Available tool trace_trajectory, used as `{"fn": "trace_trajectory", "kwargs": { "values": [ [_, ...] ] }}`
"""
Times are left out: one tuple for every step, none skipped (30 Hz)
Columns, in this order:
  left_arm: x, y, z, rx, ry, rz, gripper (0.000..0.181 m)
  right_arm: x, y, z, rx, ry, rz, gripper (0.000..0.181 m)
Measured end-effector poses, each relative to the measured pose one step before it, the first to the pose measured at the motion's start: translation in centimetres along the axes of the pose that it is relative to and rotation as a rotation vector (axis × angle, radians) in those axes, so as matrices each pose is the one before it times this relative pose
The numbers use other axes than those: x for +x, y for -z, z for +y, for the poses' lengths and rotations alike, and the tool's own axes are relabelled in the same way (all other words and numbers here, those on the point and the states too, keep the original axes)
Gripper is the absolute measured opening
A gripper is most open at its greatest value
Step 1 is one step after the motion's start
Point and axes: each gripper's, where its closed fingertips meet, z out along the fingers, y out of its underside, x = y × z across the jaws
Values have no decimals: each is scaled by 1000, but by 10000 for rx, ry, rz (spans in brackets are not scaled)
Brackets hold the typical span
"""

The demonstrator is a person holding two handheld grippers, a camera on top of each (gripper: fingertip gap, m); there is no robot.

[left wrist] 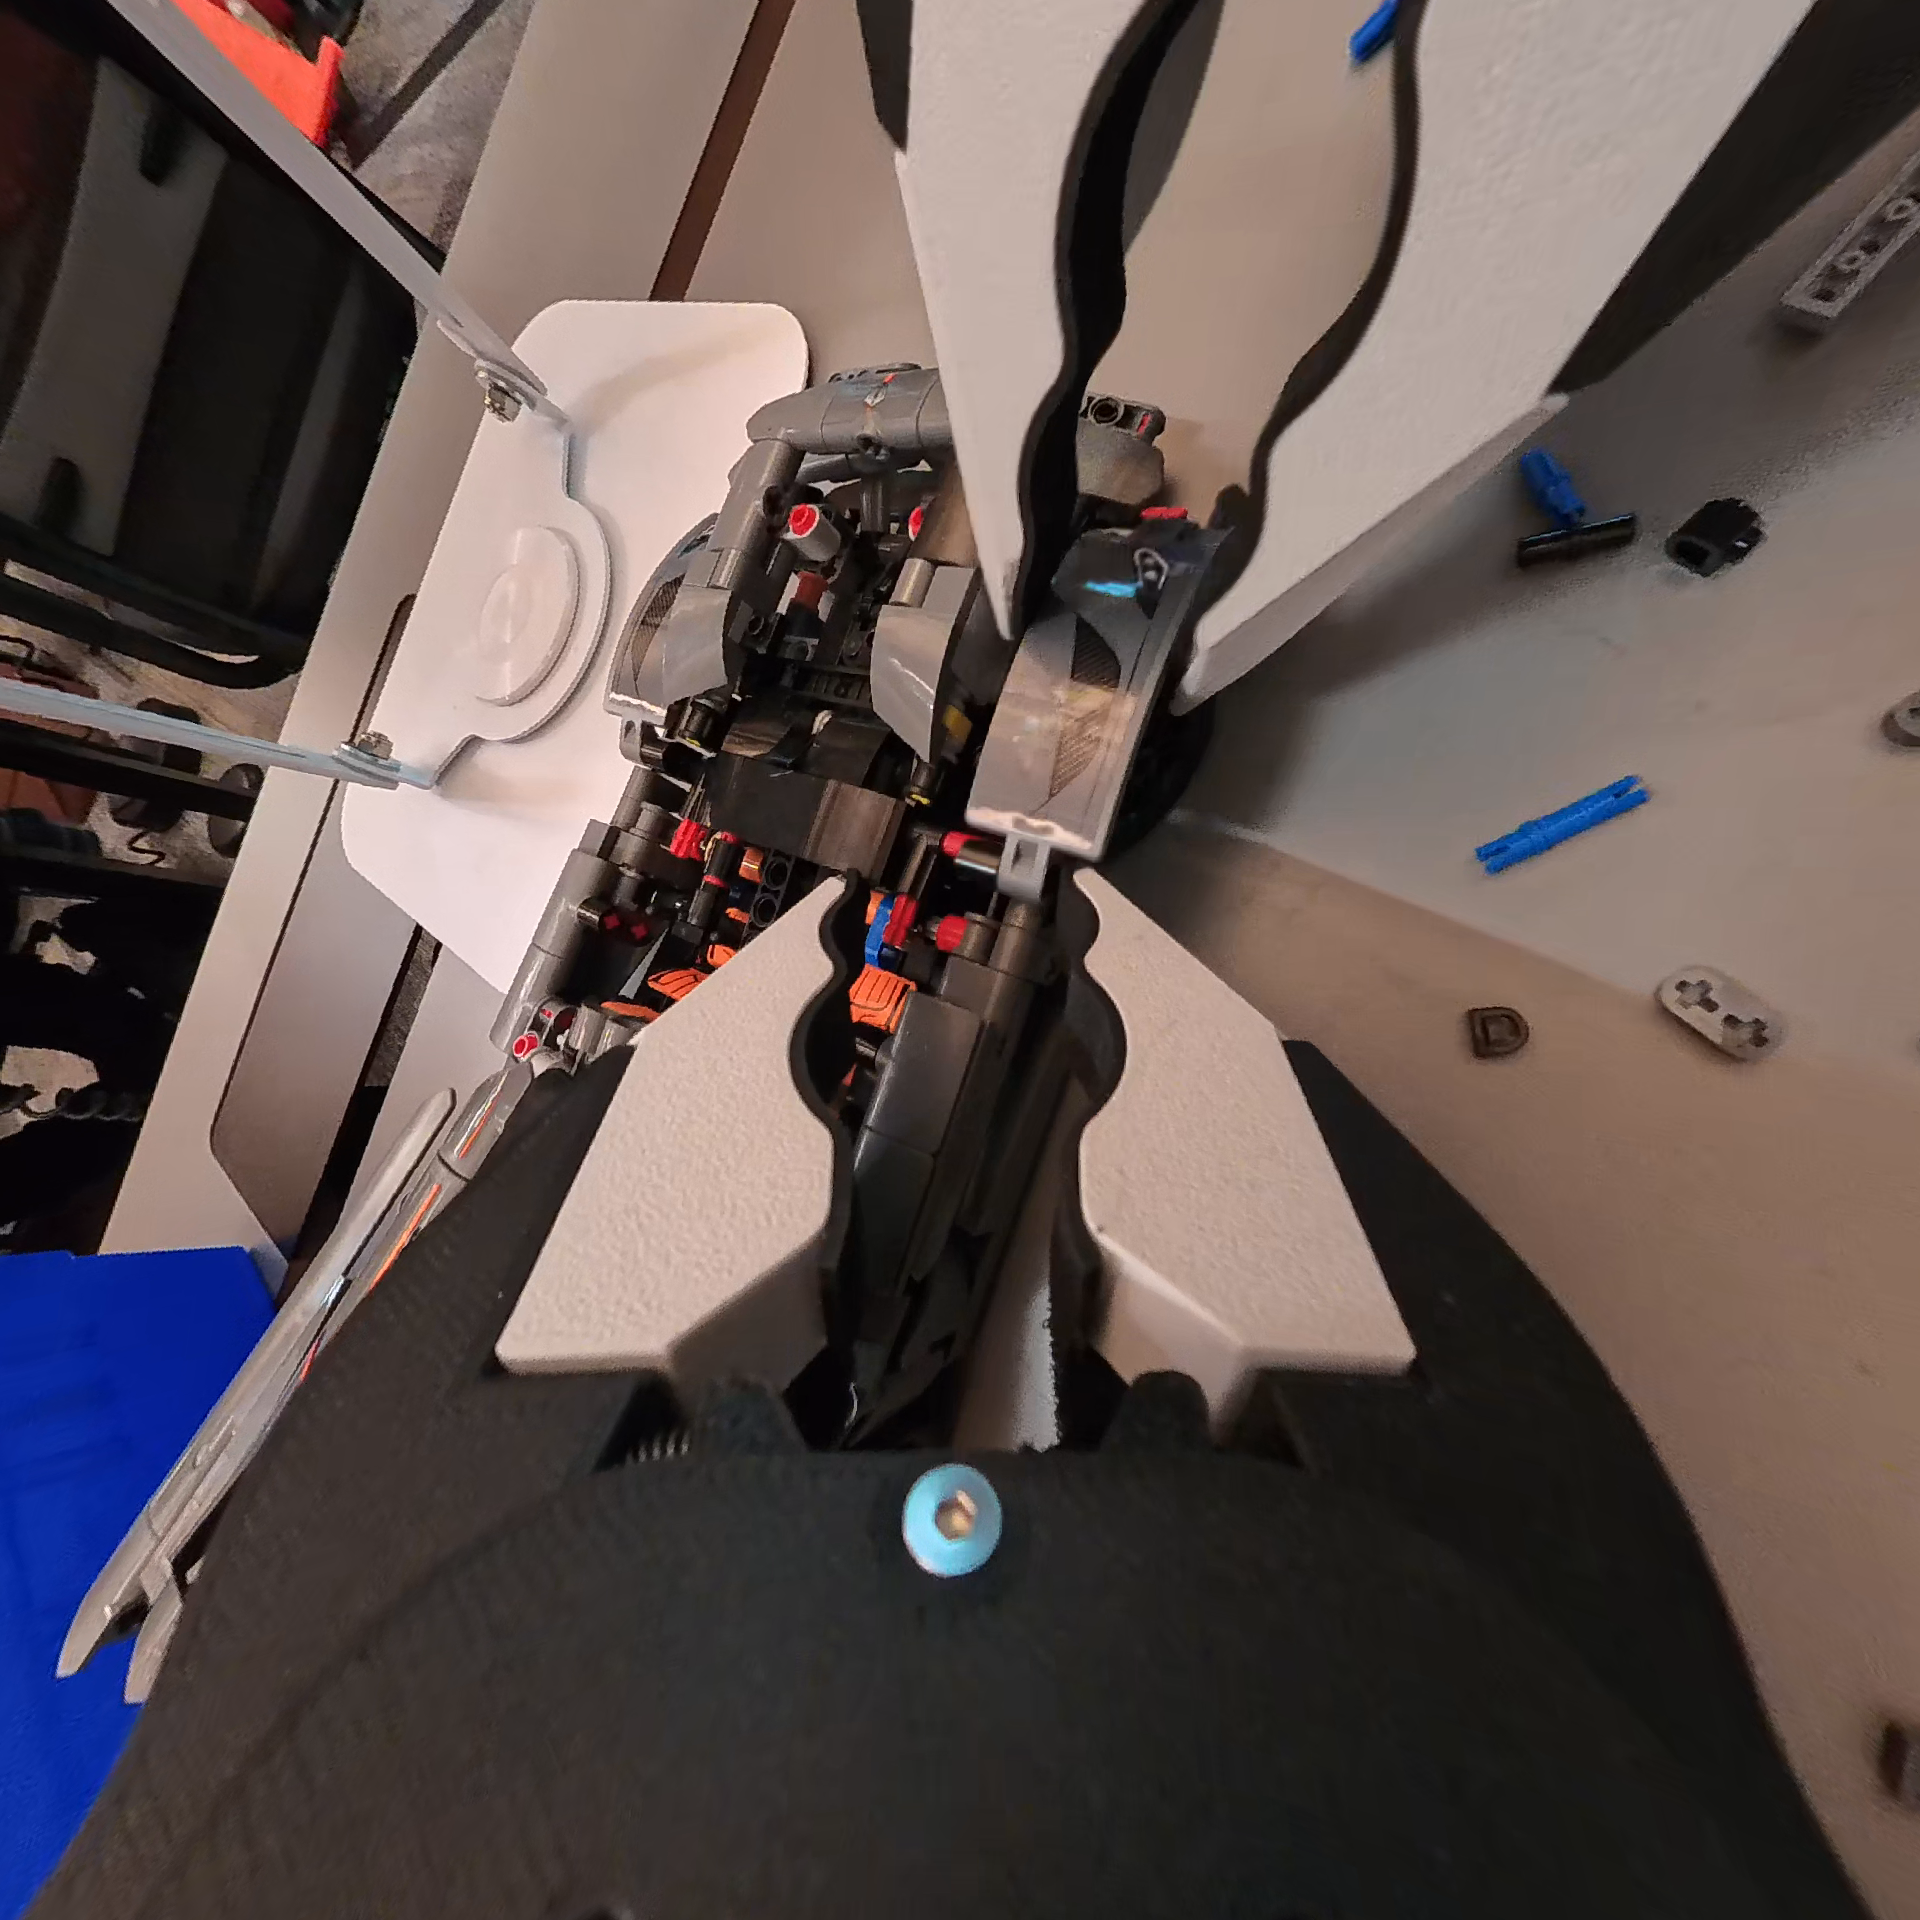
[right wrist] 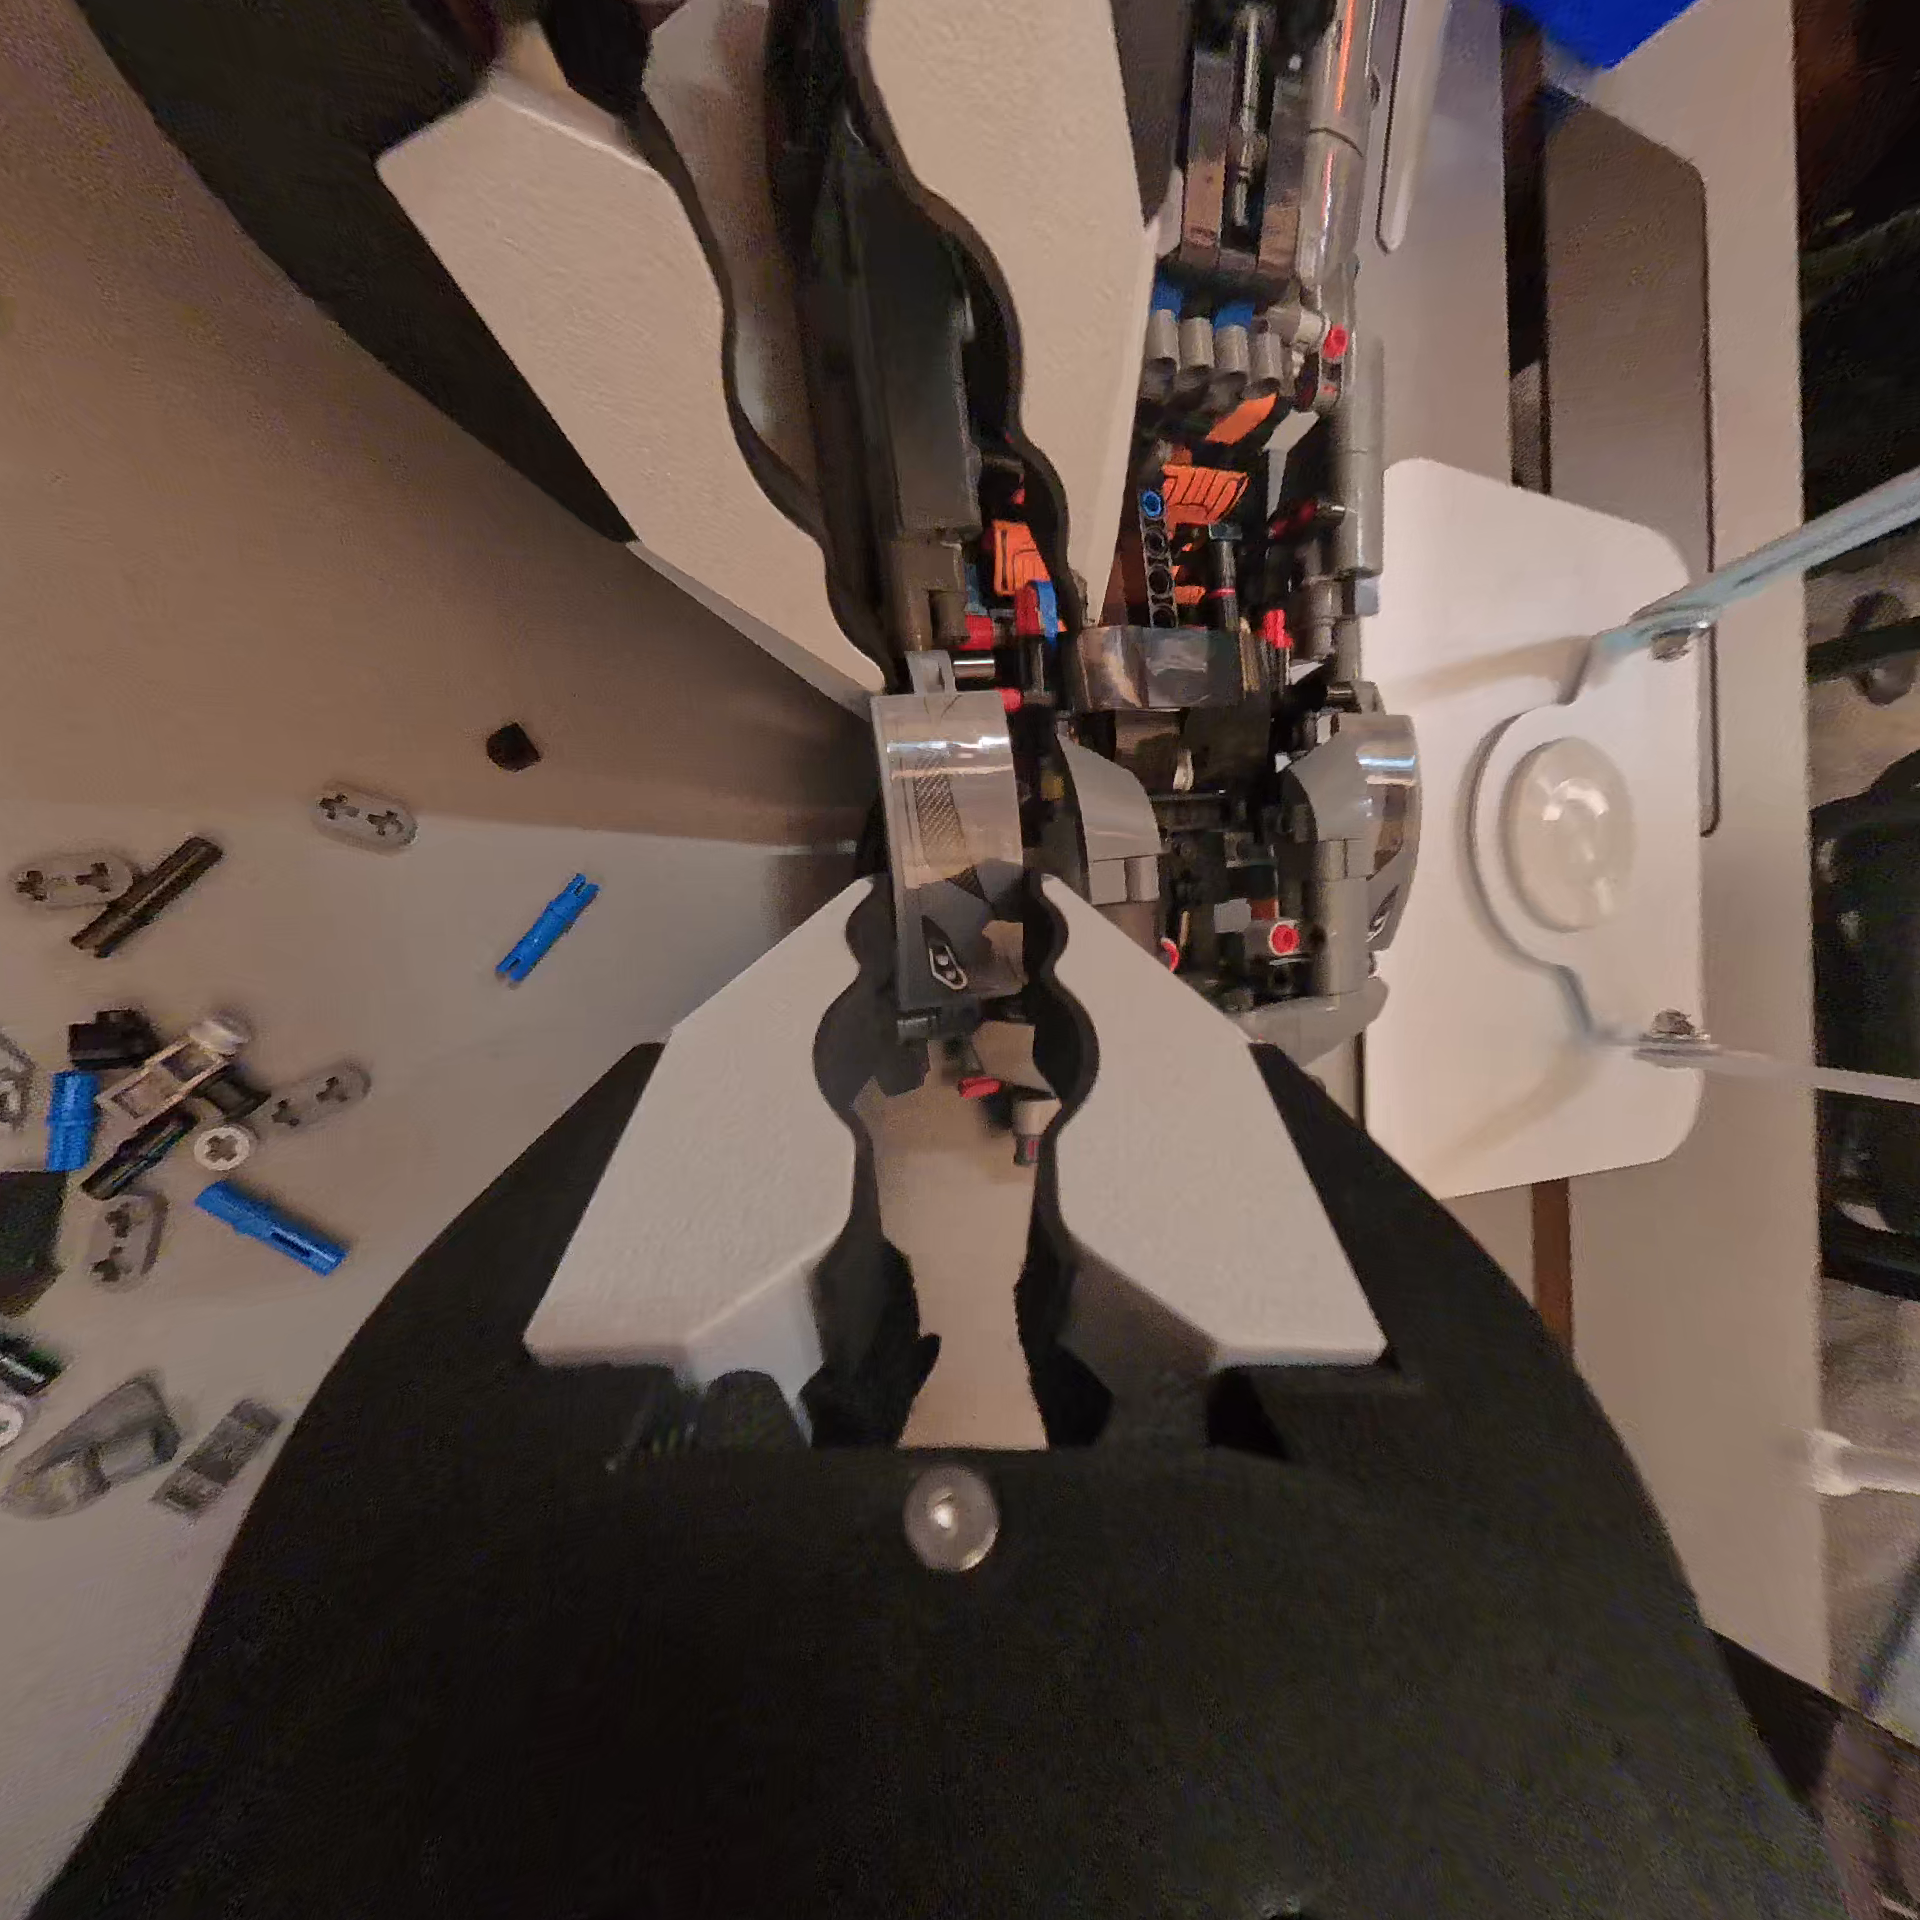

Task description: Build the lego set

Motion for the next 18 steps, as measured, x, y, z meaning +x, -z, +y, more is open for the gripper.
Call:
{"fn": "trace_trajectory", "kwargs": {
  "values": [
    [21,-8,13,-3,-47,-3,33,25,-31,-18,-52,151,133,22],
    [22,-1,-3,-1,-41,-10,33,14,-28,-35,-1,135,93,22],
    [-3,5,-1,7,-7,-2,33,-91,-94,154,-96,-22,-60,22],
    [11,-8,9,2,-8,-1,33,-92,-75,140,-60,-181,-152,22],
    [-24,5,-21,6,-9,-17,33,63,50,-75,121,-184,-94,22],
    [2,-1,-1,-11,2,-5,33,68,69,0,105,-118,-78,22],
    [14,2,11,-21,-32,9,34,50,51,113,31,-86,-95,22],
    [-12,22,5,0,-5,7,34,81,64,77,31,-138,-77,22],
    [-33,14,-21,19,7,-21,34,64,42,-30,86,-210,-91,22],
    [7,18,2,-9,-75,-6,33,-12,-9,-22,65,-217,-135,22],
    [13,23,15,-33,-134,-7,34,-40,-44,36,3,-147,-144,22],
    [-94,36,-8,-13,-130,-61,37,-32,-11,19,20,-121,-138,22],
    [-149,119,-86,23,-129,-67,41,-24,20,-64,111,-210,-169,22],
    [-135,210,-114,32,-93,-8,41,-42,35,-78,147,-311,-246,22],
    [-157,208,-114,65,-3,0,43,-44,30,-48,136,-291,-259,22],
    [-94,115,-17,35,85,64,43,-39,49,-57,119,-206,-218,22],
    [6,53,-6,33,112,120,43,-30,32,-34,67,-145,-183,22],
    [145,-11,-58,83,55,138,44,-40,16,30,-7,-117,-159,22]
  ]
}}
